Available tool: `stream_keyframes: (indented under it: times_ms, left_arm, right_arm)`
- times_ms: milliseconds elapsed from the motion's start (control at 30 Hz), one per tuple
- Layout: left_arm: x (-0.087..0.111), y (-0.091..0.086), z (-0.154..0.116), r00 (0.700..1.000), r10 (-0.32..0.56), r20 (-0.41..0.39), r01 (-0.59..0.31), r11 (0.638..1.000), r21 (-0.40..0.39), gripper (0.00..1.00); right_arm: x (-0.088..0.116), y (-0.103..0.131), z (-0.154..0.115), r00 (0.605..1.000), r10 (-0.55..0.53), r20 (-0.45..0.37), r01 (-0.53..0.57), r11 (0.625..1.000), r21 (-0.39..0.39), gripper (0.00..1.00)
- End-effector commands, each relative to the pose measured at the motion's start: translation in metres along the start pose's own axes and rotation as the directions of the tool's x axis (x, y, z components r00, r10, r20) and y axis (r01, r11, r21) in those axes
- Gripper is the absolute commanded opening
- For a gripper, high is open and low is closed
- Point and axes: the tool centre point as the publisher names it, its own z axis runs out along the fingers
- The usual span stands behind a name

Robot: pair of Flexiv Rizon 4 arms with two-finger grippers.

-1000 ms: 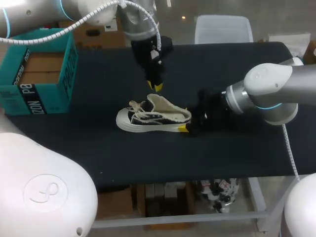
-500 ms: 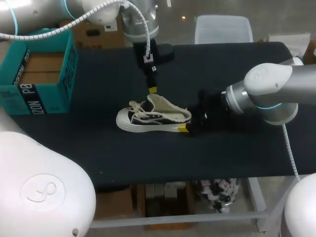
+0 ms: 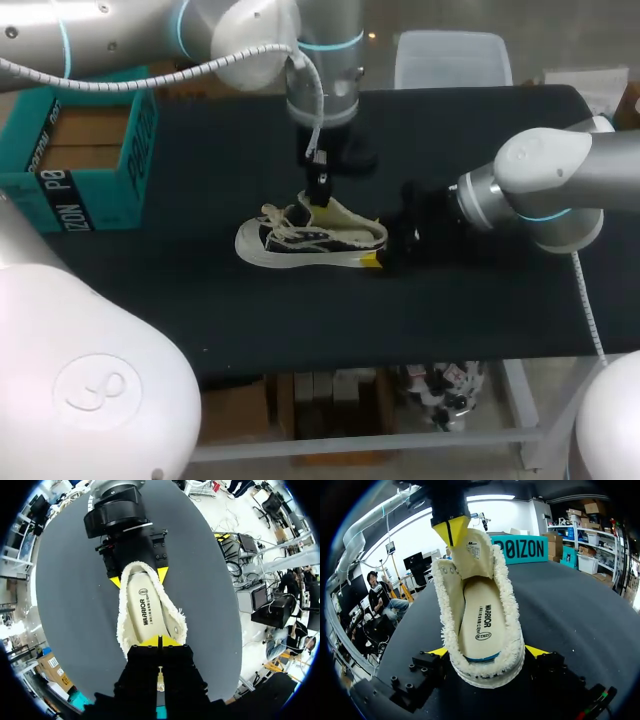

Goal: Open the shoe tongue, take the insole out of the shoe, put the insole back into the shoe, and pack the shoe into the shoebox

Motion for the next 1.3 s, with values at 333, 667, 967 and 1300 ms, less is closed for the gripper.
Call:
stream_keyframes:
  times_ms: [333,667,967,1300]
  left_arm:
    - [-0.009,-0.006,0.039,1.000,0.030,0.005,-0.030,0.999,-0.013,0.00]
    - [-0.010,-0.005,0.058,0.999,0.013,-0.049,-0.012,1.000,0.022,0.00]
    - [0.006,-0.007,0.065,0.997,-0.003,-0.080,0.004,1.000,0.015,0.00]
    - [0.015,-0.004,0.079,0.994,-0.053,-0.099,0.056,0.998,0.030,0.00]
  right_arm:
    - [-0.002,-0.006,0.002,1.000,-0.001,-0.002,0.001,1.000,-0.003,0.00]
    - [-0.002,-0.006,0.002,1.000,-0.001,-0.002,0.001,1.000,-0.003,0.00]
    - [-0.002,-0.006,0.002,1.000,-0.001,-0.002,0.001,1.000,-0.003,0.00]
    - [-0.002,-0.006,0.002,1.000,-0.001,-0.002,0.001,1.000,-0.003,0.00]
